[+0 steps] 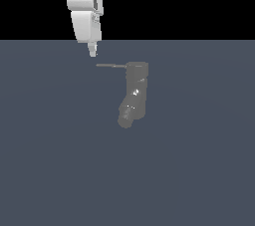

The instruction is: Turn on the faucet by rotating a designated handle.

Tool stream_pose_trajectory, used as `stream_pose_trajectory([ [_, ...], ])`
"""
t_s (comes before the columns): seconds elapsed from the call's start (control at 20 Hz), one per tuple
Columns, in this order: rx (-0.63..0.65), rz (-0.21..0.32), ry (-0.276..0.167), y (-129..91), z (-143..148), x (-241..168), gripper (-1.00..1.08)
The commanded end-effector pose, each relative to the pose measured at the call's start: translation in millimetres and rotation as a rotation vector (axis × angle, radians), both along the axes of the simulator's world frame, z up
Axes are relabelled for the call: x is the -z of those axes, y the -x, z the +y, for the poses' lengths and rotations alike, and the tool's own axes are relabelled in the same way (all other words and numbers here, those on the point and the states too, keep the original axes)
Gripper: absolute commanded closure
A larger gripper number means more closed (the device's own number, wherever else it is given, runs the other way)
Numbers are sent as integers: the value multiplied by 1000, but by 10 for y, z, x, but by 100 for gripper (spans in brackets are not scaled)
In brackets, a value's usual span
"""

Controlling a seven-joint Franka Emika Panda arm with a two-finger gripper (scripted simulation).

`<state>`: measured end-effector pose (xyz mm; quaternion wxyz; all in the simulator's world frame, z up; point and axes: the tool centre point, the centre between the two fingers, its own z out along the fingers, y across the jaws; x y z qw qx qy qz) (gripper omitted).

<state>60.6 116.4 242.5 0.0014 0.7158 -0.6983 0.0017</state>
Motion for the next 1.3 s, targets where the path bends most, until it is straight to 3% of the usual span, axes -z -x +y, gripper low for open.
stream_pose_trajectory([
  [0.0,63,0,1,-141,-69,101,108],
  [0.6,254,0,-2,-542,-339,397,108],
  [1.05,268,0,-4,-569,-366,413,108],
  [1.25,268,0,-4,-469,-344,414,108],
])
